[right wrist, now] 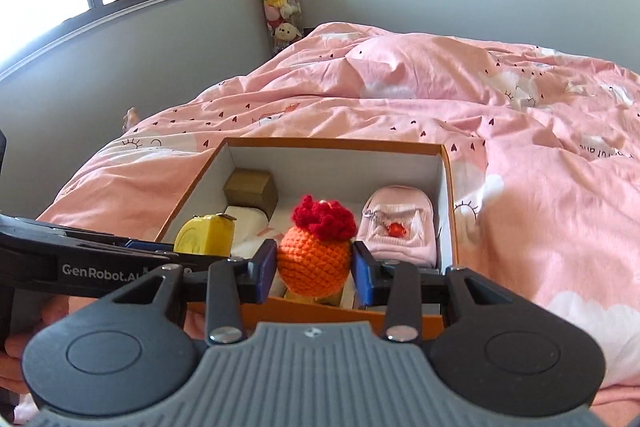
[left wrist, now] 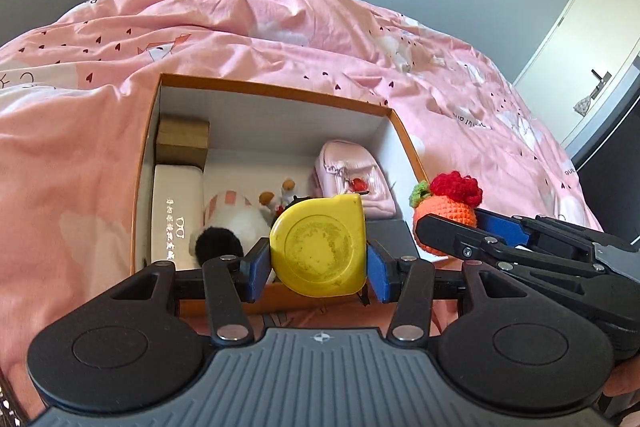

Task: Organize objects
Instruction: 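Lift and carry the tape measure and crocheted fruit over the orange box, then lower the tape measure and crocheted fruit into the box and open both grippers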

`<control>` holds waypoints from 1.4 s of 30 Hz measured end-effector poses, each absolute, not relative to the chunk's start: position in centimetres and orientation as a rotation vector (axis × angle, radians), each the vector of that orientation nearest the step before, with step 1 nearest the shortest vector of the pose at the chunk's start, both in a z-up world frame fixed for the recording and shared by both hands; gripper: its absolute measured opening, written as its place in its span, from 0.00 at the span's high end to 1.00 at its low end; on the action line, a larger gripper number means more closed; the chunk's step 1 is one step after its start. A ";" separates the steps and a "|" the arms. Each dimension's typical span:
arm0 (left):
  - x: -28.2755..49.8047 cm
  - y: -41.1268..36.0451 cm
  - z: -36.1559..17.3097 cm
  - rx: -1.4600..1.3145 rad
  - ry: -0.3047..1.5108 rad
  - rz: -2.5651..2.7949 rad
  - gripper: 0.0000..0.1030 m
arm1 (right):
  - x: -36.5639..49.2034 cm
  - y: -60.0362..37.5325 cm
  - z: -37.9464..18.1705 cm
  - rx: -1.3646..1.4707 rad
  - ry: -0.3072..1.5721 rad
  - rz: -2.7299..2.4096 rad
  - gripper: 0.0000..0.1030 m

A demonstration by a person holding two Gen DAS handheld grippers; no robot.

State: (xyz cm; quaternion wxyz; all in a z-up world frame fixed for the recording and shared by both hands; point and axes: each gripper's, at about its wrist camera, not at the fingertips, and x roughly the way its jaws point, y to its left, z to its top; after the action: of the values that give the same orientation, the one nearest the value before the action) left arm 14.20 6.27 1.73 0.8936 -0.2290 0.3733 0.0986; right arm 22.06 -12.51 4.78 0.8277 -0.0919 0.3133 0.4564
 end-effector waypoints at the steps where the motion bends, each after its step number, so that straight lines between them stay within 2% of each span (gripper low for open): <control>1: 14.6 6.6 1.7 -0.476 0.775 0.203 0.45 | 22.5 -12.1 4.8 -0.199 0.664 0.970 0.59; 19: 24.8 14.3 -1.9 -0.395 0.951 0.058 0.45 | 31.7 -2.1 0.8 -0.332 0.750 1.020 0.59; 26: 28.4 14.7 -4.7 -0.189 1.058 0.032 0.45 | 34.0 1.6 -2.3 -0.490 0.774 1.078 0.59; 36: 29.6 13.2 -7.4 0.113 1.147 -0.072 0.45 | 35.2 4.5 -5.6 -0.692 0.768 1.195 0.59; 42: 30.8 12.4 -8.4 0.196 1.209 -0.097 0.45 | 35.6 5.1 -6.3 -0.738 0.770 1.223 0.59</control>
State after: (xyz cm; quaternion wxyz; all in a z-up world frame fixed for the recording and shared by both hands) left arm 30.75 12.43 -8.40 0.8171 0.0922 0.5673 -0.0454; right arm 35.62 5.07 -6.35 0.6884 -0.3298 0.3442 0.5467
